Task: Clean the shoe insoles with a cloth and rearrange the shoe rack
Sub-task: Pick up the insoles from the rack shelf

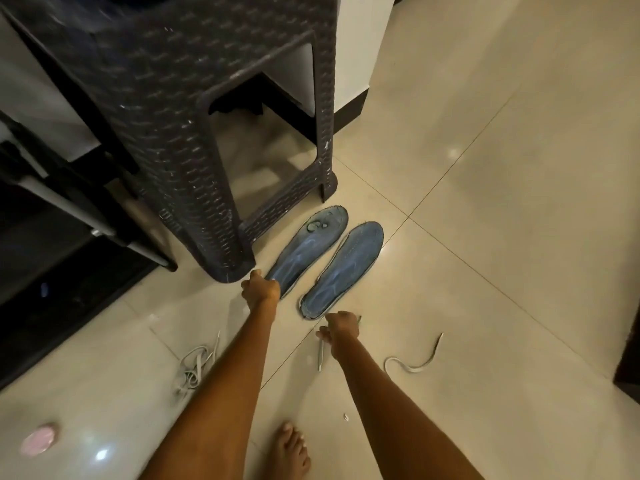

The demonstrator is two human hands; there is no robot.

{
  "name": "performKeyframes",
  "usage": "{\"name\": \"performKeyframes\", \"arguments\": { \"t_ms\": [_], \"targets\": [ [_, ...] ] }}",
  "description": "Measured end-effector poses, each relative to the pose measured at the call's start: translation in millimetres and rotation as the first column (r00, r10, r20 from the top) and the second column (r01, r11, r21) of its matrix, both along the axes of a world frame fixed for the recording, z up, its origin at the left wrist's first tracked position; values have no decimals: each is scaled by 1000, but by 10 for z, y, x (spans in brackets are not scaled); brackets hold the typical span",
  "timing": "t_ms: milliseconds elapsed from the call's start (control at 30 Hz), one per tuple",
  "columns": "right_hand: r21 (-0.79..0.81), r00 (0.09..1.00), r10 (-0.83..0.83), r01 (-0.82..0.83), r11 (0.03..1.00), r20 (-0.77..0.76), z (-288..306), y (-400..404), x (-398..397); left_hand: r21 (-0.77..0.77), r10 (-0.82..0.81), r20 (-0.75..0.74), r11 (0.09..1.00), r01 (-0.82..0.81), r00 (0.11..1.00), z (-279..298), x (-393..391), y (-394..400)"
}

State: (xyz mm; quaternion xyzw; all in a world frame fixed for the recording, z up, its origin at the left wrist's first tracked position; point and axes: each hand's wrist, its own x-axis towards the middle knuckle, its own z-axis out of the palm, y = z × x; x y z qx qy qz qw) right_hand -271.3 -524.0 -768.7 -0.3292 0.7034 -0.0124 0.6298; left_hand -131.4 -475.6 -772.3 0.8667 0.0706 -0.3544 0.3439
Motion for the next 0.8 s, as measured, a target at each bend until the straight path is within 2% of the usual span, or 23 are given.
{"name": "performKeyframes", "arguments": {
  "t_ms": [100, 267, 433, 667, 800],
  "targets": [
    [-23, 994, 100, -99, 995, 33, 452, -14, 49, -60, 40, -35, 997, -42, 999, 389, -34, 81],
    [-54, 947, 258, -252, 966, 194, 1562, 63, 373, -229, 95, -158, 965, -130, 983, 1383, -29, 272],
    [-153, 863, 391, -360, 920, 318, 2801, 464, 734, -432, 269, -308, 815, -386, 912, 2651, -104, 737],
    [-317, 755, 530, -431, 845, 387, 4153, 1449, 978, -597, 380, -232, 671, -440, 895, 4150, -125, 1711],
    [-392, 695, 604, -469, 792, 390, 4637, 2008, 1205, -659, 449, -198, 597, -457, 871, 4686, 24, 2315]
  ]
}}
